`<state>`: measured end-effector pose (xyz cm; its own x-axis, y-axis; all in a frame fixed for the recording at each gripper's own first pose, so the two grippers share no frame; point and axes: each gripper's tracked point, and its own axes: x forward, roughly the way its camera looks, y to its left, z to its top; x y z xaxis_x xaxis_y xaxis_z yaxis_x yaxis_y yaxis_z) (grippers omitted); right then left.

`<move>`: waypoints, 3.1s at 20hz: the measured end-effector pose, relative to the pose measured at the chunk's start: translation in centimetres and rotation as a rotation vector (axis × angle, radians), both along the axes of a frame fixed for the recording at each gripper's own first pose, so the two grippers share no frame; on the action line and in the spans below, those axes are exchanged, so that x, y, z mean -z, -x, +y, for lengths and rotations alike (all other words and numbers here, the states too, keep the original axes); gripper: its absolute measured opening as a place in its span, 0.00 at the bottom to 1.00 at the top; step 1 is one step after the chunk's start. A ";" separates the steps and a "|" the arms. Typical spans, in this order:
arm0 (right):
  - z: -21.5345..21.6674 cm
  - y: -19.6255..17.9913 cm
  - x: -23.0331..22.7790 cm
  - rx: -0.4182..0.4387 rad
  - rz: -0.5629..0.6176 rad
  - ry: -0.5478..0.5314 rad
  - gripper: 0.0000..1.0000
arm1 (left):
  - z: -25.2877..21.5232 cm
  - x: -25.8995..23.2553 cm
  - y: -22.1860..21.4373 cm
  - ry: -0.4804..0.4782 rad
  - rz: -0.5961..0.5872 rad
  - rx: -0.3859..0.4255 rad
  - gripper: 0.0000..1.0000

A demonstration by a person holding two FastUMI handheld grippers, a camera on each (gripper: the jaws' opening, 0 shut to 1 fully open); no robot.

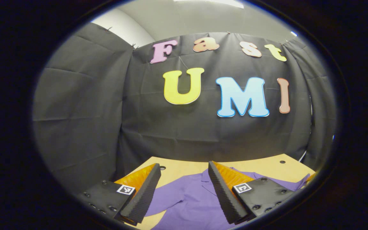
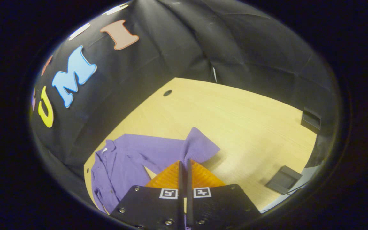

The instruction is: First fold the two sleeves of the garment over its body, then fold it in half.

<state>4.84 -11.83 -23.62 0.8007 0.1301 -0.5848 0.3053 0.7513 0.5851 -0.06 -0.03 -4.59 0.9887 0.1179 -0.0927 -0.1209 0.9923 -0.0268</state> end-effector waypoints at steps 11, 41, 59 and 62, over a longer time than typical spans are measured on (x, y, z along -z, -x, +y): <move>8.1 -7.7 -11.5 -0.167 -0.253 0.034 0.03 | 5.4 2.3 1.2 0.019 0.019 -0.084 0.96; 42.5 -12.5 -7.4 -0.747 -0.238 0.229 0.04 | 19.6 10.2 10.4 0.028 0.139 -0.325 0.96; 42.8 -5.6 -12.3 -0.801 -0.392 0.322 0.96 | 24.8 17.3 10.7 0.088 0.198 -0.409 0.96; 41.8 -3.8 -14.4 -0.775 -0.419 0.298 0.96 | 26.7 20.7 11.2 0.131 0.276 -0.477 0.96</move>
<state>8.62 30.00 -9.18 0.7062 0.6080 -0.3627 -0.5377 0.7939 0.2838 -11.24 26.69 -25.33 0.7659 0.5157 -0.3839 -0.5748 0.8168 -0.0496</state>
